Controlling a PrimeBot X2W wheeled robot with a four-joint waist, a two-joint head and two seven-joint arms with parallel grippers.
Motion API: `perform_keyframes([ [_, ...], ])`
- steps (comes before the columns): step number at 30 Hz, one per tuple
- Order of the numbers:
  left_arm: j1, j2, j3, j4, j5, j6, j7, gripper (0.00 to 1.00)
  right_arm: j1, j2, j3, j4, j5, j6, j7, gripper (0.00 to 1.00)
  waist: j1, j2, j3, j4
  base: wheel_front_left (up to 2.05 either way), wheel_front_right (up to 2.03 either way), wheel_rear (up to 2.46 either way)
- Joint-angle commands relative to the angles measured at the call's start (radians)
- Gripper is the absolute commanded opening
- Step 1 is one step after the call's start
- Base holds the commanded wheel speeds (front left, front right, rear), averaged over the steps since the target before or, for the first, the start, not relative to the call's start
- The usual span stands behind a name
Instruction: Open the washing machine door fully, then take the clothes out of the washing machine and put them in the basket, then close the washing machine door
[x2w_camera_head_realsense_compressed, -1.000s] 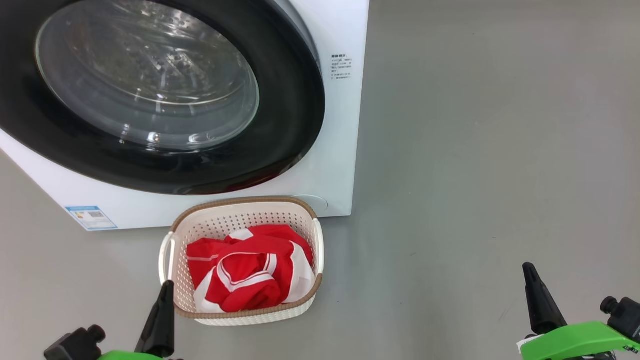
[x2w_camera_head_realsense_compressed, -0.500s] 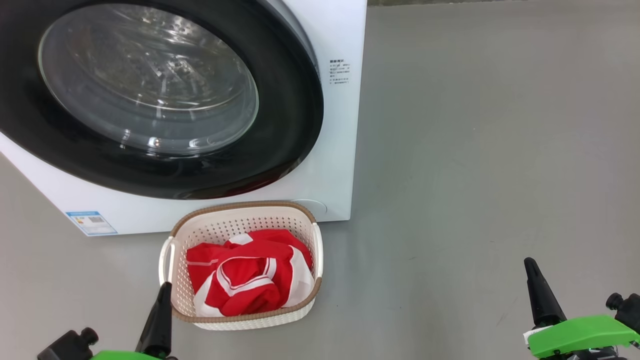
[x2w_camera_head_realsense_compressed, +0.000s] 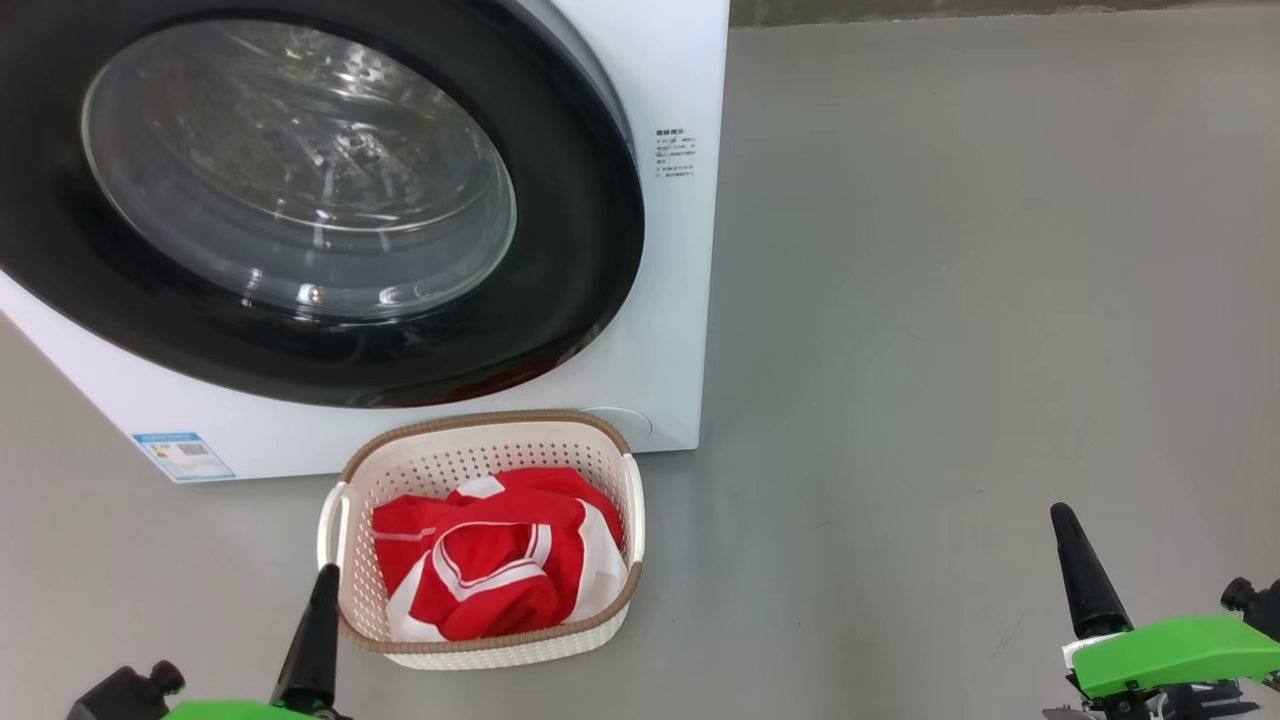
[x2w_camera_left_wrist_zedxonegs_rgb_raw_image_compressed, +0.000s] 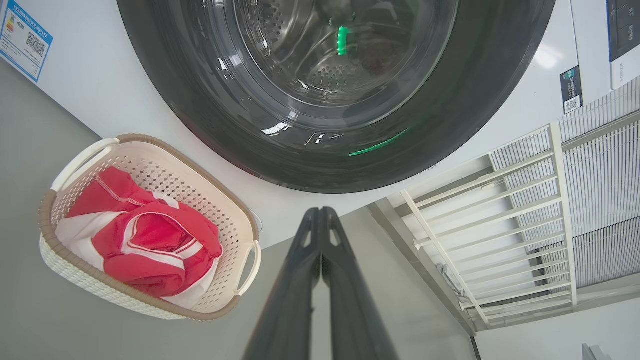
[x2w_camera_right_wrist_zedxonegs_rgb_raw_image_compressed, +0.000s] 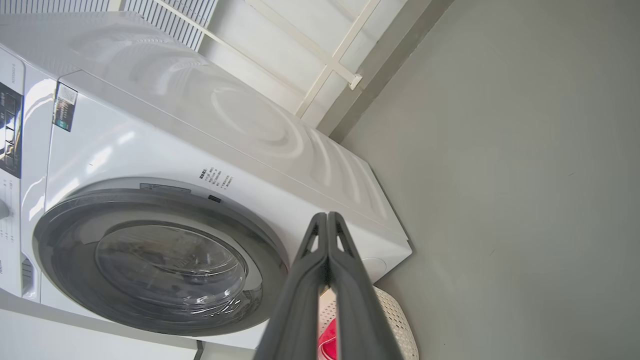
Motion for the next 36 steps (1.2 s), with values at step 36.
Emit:
perform_keyframes([
  [36,-0.054,0.014,0.062,-0.026,-0.408,-0.006,0.111,0.0,-0.086,-0.018,-0.007,-0.028,0.37,-0.001,0.114,0.0,-0.0001,0.0,-0.039,-0.01,0.0,0.0,0.0],
])
